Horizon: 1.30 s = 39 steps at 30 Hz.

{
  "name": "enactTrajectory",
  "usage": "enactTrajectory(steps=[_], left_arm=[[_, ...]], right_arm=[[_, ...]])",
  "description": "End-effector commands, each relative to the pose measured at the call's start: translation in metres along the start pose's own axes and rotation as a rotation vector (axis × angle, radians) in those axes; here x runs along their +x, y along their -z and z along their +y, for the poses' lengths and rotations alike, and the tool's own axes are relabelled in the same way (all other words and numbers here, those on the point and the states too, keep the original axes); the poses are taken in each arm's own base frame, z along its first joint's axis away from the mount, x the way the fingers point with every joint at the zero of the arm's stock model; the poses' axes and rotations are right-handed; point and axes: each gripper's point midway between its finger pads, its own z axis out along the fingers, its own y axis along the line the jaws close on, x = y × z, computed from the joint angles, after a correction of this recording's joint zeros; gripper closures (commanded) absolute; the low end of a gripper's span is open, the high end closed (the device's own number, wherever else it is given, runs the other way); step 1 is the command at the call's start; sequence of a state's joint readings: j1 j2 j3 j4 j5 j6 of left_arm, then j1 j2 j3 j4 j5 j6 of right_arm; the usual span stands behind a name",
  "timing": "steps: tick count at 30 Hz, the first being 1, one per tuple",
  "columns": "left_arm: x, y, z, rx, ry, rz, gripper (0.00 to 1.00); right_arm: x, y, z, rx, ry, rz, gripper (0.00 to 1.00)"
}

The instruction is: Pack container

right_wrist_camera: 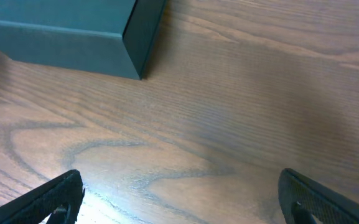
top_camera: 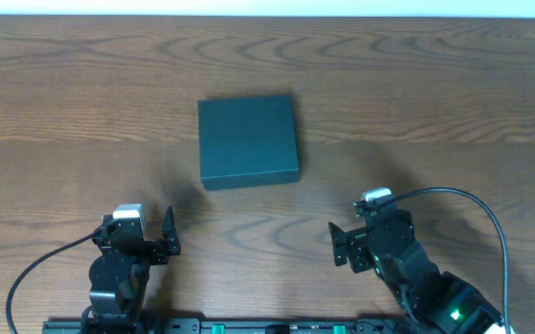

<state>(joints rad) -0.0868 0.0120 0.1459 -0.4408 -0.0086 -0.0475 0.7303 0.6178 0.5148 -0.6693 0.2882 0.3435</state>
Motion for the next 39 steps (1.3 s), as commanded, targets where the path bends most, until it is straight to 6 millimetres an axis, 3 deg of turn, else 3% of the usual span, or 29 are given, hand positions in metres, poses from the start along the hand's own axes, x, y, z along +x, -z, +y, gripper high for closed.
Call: enactTrajectory(steps=[1,15,26,30,34,39], left_arm=[[0.005,-0.003,0.005,-0.029,-0.017,0.005,0.05],[0.005,-0.003,0.005,-0.029,-0.017,0.005,0.05],[0.005,-0.003,0.005,-0.029,-0.017,0.004,0.05],[0.005,-0.003,0.005,-0.029,-0.017,0.004,0.05],[0.005,-0.003,0.005,-0.029,-0.017,0.004,0.05],[0.005,-0.003,0.005,-0.029,-0.017,0.004,0.05]], right_arm=[[-0.001,0.0,-0.003,0.013,0.008,-0.006,0.01],[-0.005,0.006,-0.005,0.007,-0.007,-0.037,0.01],[-0.032,0.037,-0.047,0.095,-0.17,-0.229,0.01],[-0.026,0.049,-0.055,0.11,-0.183,-0.25,0.01],[-0.012,0.056,-0.076,0.206,-0.185,-0.257,0.01],[0.01,0.045,-0.093,0.272,-0.229,-0.263,0.01]])
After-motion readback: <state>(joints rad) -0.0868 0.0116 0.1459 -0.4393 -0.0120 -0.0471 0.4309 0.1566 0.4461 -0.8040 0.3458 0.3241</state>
